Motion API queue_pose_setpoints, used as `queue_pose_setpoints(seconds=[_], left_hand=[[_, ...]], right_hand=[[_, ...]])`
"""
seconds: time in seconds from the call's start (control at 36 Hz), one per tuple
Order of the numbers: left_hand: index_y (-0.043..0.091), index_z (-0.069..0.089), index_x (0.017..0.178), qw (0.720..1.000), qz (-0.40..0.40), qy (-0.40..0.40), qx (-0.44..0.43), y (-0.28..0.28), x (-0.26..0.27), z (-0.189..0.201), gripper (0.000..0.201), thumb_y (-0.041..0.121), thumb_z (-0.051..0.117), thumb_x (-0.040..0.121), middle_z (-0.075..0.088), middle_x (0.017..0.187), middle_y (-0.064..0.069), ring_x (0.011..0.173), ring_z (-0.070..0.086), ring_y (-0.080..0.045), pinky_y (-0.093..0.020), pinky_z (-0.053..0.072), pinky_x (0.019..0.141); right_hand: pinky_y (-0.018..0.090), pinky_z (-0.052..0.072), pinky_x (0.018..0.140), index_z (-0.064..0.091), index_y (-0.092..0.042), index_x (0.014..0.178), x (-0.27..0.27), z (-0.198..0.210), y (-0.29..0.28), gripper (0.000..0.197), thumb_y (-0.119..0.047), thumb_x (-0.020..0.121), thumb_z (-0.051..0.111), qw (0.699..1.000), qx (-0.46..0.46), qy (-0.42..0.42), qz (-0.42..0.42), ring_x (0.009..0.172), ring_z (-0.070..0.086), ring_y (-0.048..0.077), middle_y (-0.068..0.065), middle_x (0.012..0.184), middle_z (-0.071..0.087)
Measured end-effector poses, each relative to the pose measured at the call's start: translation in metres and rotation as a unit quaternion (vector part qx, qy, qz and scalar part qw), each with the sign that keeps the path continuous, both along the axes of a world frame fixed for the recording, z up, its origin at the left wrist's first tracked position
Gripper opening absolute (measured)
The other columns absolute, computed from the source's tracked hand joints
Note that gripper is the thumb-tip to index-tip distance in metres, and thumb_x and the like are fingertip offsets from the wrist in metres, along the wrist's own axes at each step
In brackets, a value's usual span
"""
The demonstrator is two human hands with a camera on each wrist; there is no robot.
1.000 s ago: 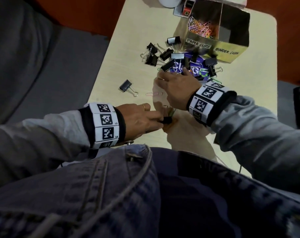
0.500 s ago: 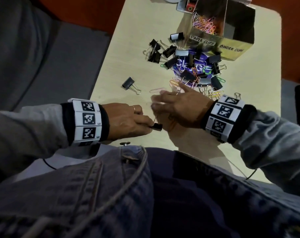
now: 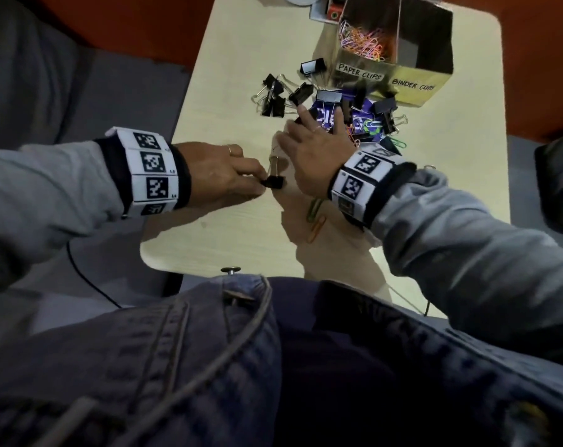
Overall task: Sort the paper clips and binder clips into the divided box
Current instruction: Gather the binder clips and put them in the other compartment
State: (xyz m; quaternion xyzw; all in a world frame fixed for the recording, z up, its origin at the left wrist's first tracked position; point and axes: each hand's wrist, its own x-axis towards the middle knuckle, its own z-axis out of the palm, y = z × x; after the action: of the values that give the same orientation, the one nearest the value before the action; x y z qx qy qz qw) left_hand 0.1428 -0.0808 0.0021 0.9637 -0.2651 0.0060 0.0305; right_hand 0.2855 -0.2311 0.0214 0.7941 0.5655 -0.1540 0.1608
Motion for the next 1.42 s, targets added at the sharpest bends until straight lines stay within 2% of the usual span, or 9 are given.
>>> queue_pose_setpoints(seconds=[0.33, 0.47, 0.56, 0.78, 0.94, 1.06, 1.19, 1.33, 1.42], left_hand=[[0.014, 0.066, 0.11, 0.996, 0.088, 0.021, 0.014, -0.007, 0.028, 0.011, 0.028, 0.026, 0.061, 0.086, 0.063, 0.111, -0.012, 0.082, 0.058, -0.036, -0.04, 0.052, 0.061], [0.028, 0.057, 0.127, 0.995, 0.08, 0.037, 0.054, -0.042, 0.059, 0.015, 0.05, 0.048, 0.025, 0.093, 0.057, 0.125, -0.006, 0.098, 0.056, -0.034, -0.038, 0.047, 0.066], [0.035, 0.05, 0.13, 0.988, 0.082, 0.062, 0.117, -0.052, 0.075, 0.013, 0.039, 0.046, 0.033, 0.096, 0.051, 0.13, 0.003, 0.11, 0.05, -0.027, -0.036, 0.044, 0.072], [0.031, 0.045, 0.134, 0.97, 0.117, 0.125, 0.174, -0.026, 0.084, 0.024, 0.043, 0.033, 0.051, 0.092, 0.047, 0.137, 0.001, 0.114, 0.047, -0.028, -0.037, 0.049, 0.077], [0.025, 0.031, 0.145, 0.976, 0.093, 0.085, 0.179, -0.058, 0.1, 0.023, 0.053, 0.037, 0.043, 0.095, 0.034, 0.149, -0.001, 0.123, 0.045, -0.031, -0.042, 0.047, 0.087], [0.024, 0.033, 0.144, 0.97, 0.09, 0.112, 0.198, -0.066, 0.108, 0.023, 0.047, 0.036, 0.035, 0.099, 0.031, 0.15, 0.002, 0.126, 0.041, -0.027, -0.041, 0.045, 0.089], [0.023, 0.042, 0.14, 0.964, 0.135, 0.143, 0.176, -0.043, 0.105, 0.023, 0.047, 0.033, 0.046, 0.094, 0.036, 0.149, 0.003, 0.125, 0.043, -0.028, -0.042, 0.047, 0.09], [0.023, 0.041, 0.14, 0.956, 0.17, 0.155, 0.184, -0.038, 0.106, 0.027, 0.05, 0.027, 0.052, 0.092, 0.036, 0.148, 0.002, 0.128, 0.04, -0.028, -0.041, 0.045, 0.093], [0.022, 0.043, 0.139, 0.954, 0.173, 0.158, 0.185, -0.039, 0.106, 0.027, 0.048, 0.026, 0.053, 0.092, 0.037, 0.147, 0.001, 0.126, 0.042, -0.028, -0.041, 0.045, 0.092]], right_hand=[[0.059, 0.007, 0.114, 0.027, -0.028, 0.149, -0.012, -0.003, -0.099, 0.064, -0.015, 0.085, 0.029, 0.992, 0.061, 0.109, 0.022, 0.147, 0.017, 0.016, -0.007, 0.158, 0.021], [0.058, 0.015, 0.114, 0.027, -0.028, 0.148, -0.018, -0.009, -0.113, 0.06, -0.015, 0.091, 0.04, 0.989, 0.067, 0.129, -0.01, 0.147, 0.014, 0.018, -0.007, 0.159, 0.018], [0.052, 0.015, 0.114, 0.023, -0.029, 0.15, -0.018, -0.012, -0.117, 0.059, -0.02, 0.094, 0.041, 0.989, 0.059, 0.134, -0.011, 0.148, 0.008, 0.017, -0.009, 0.159, 0.013], [0.053, 0.024, 0.11, 0.035, -0.023, 0.144, -0.012, -0.008, -0.121, 0.065, -0.014, 0.083, 0.054, 0.987, 0.118, 0.106, -0.013, 0.143, 0.026, 0.025, 0.004, 0.153, 0.029], [0.055, 0.011, 0.115, 0.022, -0.015, 0.147, -0.002, -0.003, -0.1, 0.059, -0.029, 0.094, 0.043, 0.991, 0.055, 0.065, -0.108, 0.142, 0.025, 0.026, 0.012, 0.154, 0.016], [0.055, 0.013, 0.114, 0.024, -0.013, 0.146, -0.004, -0.003, -0.1, 0.057, -0.029, 0.094, 0.042, 0.995, 0.04, 0.041, -0.082, 0.137, 0.033, 0.025, 0.012, 0.153, 0.02], [0.056, 0.013, 0.114, 0.031, -0.019, 0.145, -0.006, 0.002, -0.109, 0.055, -0.032, 0.093, 0.042, 0.997, 0.051, 0.051, -0.031, 0.126, 0.046, 0.023, 0.005, 0.149, 0.027], [0.064, 0.003, 0.113, 0.025, -0.014, 0.147, 0.013, 0.007, -0.085, 0.055, -0.026, 0.095, 0.041, 0.994, 0.064, 0.023, -0.086, 0.144, 0.021, 0.025, 0.012, 0.156, 0.017], [0.066, -0.006, 0.111, 0.029, -0.019, 0.145, 0.031, 0.005, -0.058, 0.051, -0.037, 0.098, 0.03, 0.991, 0.04, 0.004, -0.127, 0.147, 0.011, 0.024, 0.009, 0.157, 0.019]])
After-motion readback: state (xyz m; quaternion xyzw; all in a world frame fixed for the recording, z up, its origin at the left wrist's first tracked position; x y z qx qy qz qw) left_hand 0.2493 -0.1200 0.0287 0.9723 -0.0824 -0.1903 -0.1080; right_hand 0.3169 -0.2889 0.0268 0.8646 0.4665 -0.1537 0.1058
